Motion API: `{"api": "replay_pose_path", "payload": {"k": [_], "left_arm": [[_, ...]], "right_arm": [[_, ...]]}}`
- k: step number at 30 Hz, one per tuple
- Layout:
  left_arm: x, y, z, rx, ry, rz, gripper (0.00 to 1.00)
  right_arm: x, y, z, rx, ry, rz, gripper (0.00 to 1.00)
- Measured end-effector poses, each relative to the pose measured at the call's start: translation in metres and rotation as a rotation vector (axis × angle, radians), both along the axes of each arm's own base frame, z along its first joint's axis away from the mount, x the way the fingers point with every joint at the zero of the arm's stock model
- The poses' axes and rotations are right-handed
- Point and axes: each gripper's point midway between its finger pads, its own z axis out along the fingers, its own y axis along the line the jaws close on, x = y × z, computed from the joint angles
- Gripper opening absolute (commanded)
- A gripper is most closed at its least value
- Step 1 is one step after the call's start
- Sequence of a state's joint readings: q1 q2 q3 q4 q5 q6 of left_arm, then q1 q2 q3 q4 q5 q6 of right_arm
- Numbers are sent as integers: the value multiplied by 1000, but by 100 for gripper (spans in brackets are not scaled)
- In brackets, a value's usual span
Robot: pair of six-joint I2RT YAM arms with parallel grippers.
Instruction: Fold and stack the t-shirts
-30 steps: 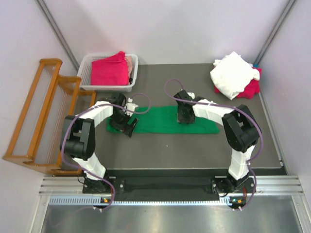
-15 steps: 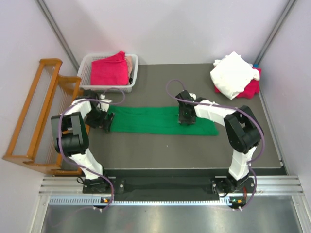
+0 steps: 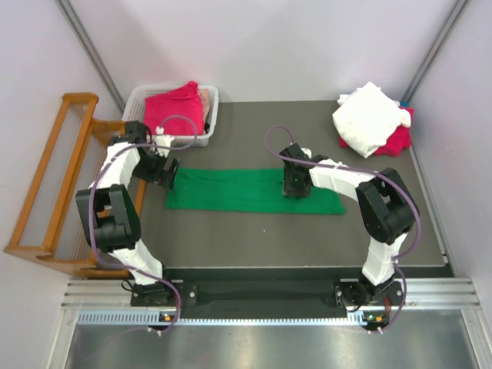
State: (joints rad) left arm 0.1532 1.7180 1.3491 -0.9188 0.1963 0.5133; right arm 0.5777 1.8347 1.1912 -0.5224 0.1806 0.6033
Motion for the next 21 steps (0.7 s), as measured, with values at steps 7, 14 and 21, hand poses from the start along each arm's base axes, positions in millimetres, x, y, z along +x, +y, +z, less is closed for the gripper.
{"api": "replay_pose_path", "payload": {"k": [7,14,21], "left_arm": [[-1,-89,48,-64,-131,-195,99],[-54,-119,-23,-71,121,-275,99],[-66,-102,-51,-8,198,-247,99]], "right_arm": [[0,0,0,4,-2,0,43],[0,0,0,5,-3,-1,43],[0,0,0,9,-3,-2,43]]}}
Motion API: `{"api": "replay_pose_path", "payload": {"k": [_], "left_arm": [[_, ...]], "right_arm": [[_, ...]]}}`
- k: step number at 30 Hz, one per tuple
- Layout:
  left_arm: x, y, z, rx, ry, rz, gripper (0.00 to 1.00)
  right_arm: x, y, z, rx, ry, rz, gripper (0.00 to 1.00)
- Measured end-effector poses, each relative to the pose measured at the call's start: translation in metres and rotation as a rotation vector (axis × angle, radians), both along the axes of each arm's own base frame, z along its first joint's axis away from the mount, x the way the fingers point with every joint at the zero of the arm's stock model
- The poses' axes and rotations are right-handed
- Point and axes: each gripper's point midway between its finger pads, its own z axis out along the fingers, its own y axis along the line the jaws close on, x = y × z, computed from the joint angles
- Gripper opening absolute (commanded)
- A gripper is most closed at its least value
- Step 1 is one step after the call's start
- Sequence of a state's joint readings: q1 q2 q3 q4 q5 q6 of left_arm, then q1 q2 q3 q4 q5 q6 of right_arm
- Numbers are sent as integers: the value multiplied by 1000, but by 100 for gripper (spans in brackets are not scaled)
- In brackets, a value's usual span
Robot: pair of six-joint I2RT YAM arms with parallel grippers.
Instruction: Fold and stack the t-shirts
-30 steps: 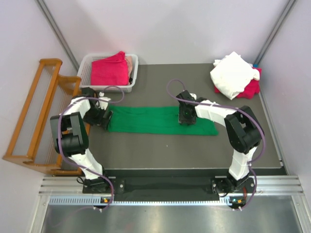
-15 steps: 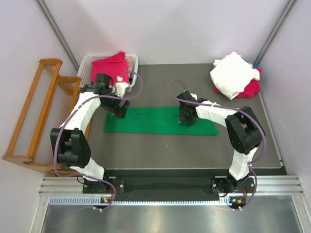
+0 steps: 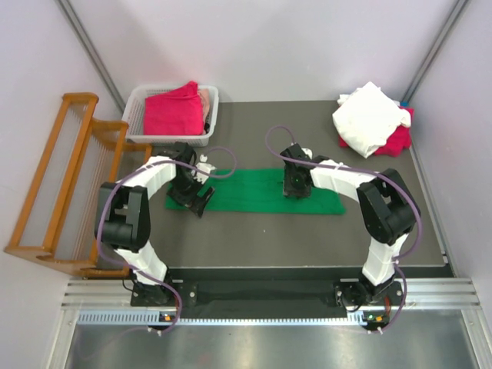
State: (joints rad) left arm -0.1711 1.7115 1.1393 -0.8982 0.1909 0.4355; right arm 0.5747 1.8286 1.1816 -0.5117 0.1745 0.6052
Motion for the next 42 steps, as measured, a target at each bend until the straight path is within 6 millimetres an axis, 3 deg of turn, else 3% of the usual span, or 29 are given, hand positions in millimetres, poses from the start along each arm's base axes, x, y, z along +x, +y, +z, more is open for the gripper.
{"api": "replay_pose_path", "payload": {"k": [10,14,20,24,29,33,37,40,42], "left_arm": [[1,28,-15,82,-10,24,99],[6,59,-18,118,-14,74,99],[17,124,-18,215,-12,180,99],[35,137,0,228,-55,200,99],[70,115,40,142,-155,183,99],[77,70,63,89,-210,109,99],[60,3,65,6,-191,-23,99],[35,-24,47,-23,-116,-80,99],[17,-25,32,-21,-55,-81,99]], "right_arm": [[0,0,0,4,-2,0,43],[0,0,0,7,-3,0,43],[0,-1,0,11,-1,-2,43],[0,-1,0,16,1,-2,43],[-1,-2,0,17,0,-3,43],[-1,-2,0,18,0,-4,43],[-1,-2,0,18,0,-4,43],[-1,-2,0,18,1,-4,43],[-1,-2,0,18,0,-4,43]]}}
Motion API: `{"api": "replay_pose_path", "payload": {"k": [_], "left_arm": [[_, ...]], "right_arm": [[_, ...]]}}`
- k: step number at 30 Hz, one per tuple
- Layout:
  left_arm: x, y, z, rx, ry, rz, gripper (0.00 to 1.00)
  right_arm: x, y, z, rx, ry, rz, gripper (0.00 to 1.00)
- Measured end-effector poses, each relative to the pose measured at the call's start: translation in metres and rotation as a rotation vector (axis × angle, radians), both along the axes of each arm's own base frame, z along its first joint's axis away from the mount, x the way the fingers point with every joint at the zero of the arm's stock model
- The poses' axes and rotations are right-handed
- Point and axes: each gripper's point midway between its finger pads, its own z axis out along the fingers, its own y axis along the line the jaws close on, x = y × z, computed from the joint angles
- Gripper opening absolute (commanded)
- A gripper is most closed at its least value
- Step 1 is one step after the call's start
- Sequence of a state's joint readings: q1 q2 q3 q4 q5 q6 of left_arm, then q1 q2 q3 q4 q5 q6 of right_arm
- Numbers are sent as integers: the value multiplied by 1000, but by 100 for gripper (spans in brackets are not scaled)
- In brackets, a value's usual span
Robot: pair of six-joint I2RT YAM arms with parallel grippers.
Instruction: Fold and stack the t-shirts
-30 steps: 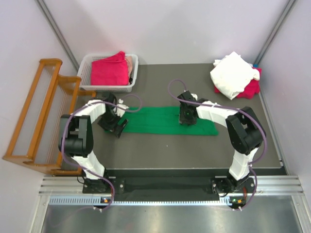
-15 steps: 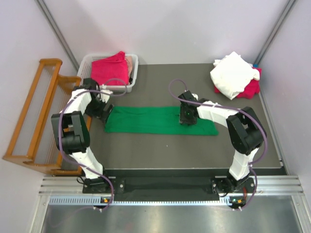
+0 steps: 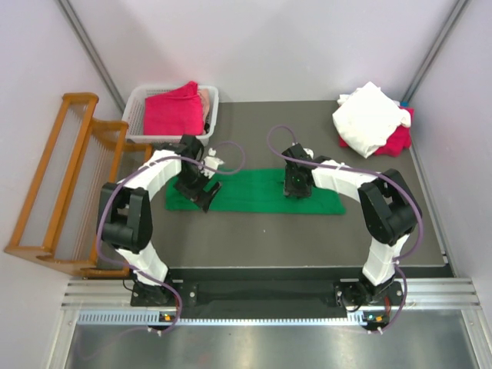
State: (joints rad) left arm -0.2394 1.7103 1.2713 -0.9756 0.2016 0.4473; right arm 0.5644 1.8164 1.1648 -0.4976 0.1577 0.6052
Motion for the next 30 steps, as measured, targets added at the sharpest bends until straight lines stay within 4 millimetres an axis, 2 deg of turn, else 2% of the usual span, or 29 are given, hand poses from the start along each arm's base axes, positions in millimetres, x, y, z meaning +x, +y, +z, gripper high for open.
{"api": "replay_pose_path", "payload": {"k": [3,7,14,18,30], "left_arm": [[-17,9,-16,22,59,19,99],[-27,18,-28,53,85,33,99],[-17,24,-37,65,66,54,99],[-12,37,-45,75,73,94,99],[-15,61,-48,81,75,144,99]], "right_arm": [[0,-1,0,3,2,-2,43],[0,-1,-1,8,4,-2,43],[-1,-2,0,19,-1,-4,43],[0,-2,0,20,-2,-4,43],[0,-3,0,26,-2,-7,42]]}}
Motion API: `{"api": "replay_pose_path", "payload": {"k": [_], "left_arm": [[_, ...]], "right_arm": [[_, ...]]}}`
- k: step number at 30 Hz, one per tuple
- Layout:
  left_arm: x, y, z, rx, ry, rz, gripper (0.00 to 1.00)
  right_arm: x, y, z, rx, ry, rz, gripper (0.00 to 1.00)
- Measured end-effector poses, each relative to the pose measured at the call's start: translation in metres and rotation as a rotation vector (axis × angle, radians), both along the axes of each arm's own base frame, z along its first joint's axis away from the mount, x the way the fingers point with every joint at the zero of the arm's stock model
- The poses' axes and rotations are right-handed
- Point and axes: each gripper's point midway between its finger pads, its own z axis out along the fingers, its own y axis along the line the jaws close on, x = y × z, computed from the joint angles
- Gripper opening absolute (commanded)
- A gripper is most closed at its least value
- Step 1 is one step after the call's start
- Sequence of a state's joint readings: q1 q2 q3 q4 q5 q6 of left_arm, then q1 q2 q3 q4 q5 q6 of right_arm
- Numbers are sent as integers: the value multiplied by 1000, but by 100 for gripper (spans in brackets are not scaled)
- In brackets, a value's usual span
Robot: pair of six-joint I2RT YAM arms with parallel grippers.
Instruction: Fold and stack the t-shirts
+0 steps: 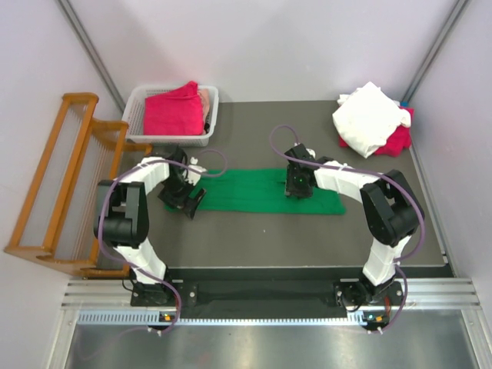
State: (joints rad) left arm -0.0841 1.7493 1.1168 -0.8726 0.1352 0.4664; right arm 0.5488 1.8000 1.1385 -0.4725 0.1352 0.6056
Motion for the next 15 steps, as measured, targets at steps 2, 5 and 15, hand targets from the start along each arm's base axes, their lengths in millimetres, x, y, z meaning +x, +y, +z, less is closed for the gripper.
{"api": "replay_pose_path", "payload": {"k": [2,5,15], "left_arm": [[-3,7,-1,13,-5,3,99],[-6,19,-2,12,-8,20,99],[-11,104,7,115,-8,173,99]], "right_arm": [[0,0,0,1,0,0,42],[0,0,0,2,1,-1,42],[0,-1,0,12,7,-6,41]]}}
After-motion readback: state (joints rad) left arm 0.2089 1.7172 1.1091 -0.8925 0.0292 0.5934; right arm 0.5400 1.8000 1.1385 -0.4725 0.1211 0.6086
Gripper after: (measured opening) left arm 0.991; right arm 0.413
